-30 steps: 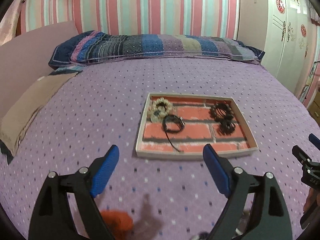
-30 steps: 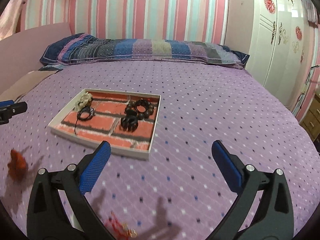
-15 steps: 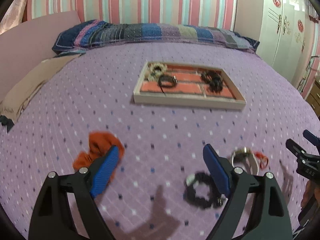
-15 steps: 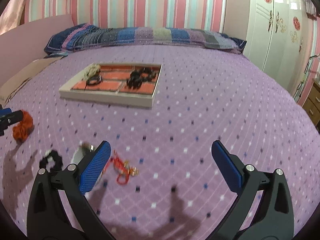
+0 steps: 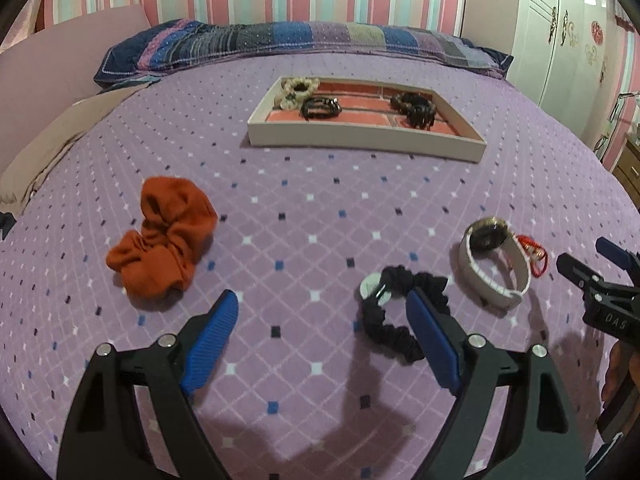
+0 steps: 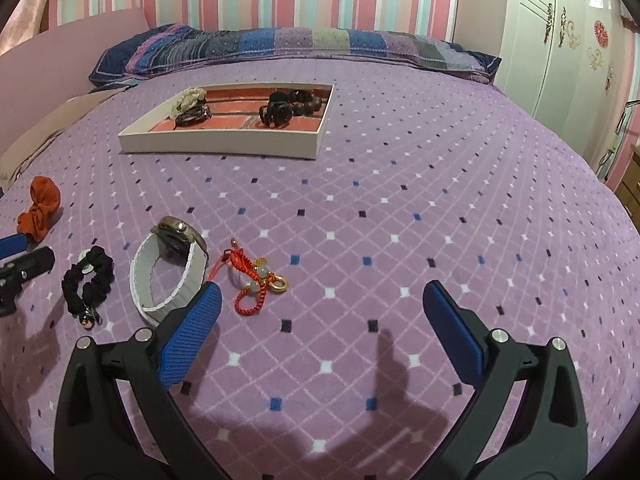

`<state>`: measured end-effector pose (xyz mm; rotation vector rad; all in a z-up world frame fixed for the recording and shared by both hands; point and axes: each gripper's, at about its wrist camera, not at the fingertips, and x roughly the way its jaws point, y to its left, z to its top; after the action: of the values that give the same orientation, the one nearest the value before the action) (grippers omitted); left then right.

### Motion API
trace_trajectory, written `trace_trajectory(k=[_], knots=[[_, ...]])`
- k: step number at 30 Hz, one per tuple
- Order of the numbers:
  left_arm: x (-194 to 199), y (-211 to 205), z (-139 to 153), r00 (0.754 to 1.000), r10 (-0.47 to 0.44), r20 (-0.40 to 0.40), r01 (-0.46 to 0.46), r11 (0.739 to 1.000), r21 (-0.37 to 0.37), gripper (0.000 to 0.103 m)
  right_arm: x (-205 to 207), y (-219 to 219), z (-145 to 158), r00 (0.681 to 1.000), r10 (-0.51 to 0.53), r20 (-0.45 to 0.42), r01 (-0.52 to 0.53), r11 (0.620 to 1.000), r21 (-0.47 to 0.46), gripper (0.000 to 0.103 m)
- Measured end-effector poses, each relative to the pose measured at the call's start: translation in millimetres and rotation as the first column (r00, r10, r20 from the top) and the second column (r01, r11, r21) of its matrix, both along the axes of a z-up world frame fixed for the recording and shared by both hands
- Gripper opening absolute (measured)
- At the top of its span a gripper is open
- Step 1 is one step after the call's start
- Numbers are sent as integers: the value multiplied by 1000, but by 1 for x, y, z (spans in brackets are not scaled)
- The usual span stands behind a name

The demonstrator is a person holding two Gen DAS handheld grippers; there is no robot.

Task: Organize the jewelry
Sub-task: 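Move both open grippers back toward the remaining jewelry, then close left gripper on black scrunchie while right gripper grips red tassel charm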

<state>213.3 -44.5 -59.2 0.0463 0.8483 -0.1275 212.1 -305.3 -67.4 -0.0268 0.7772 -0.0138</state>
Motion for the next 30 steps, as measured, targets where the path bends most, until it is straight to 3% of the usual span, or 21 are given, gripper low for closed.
trace_trajectory(k=[13, 18, 22, 26, 30], knots=[[11, -12, -25, 999, -34, -38, 34, 999, 13, 84, 24, 4, -26, 998, 13, -65, -13, 1000, 12, 88], [17, -12, -33, 998, -41, -45, 41, 999, 9, 82, 28, 3, -27, 998, 28, -61, -25, 999, 46, 67], [17, -15, -32, 997, -64, -43, 64, 998, 8, 60, 30, 3, -27, 997, 36, -61, -32, 998, 61, 58], [16, -14, -32, 996, -72, -46, 72, 997, -4, 49, 31, 8, -27, 997, 49, -58, -45, 997, 60, 48], [15, -14, -31, 995, -89, -54, 88, 996, -18, 31, 32, 12, -28, 996, 65, -61, -62, 997, 55, 39]])
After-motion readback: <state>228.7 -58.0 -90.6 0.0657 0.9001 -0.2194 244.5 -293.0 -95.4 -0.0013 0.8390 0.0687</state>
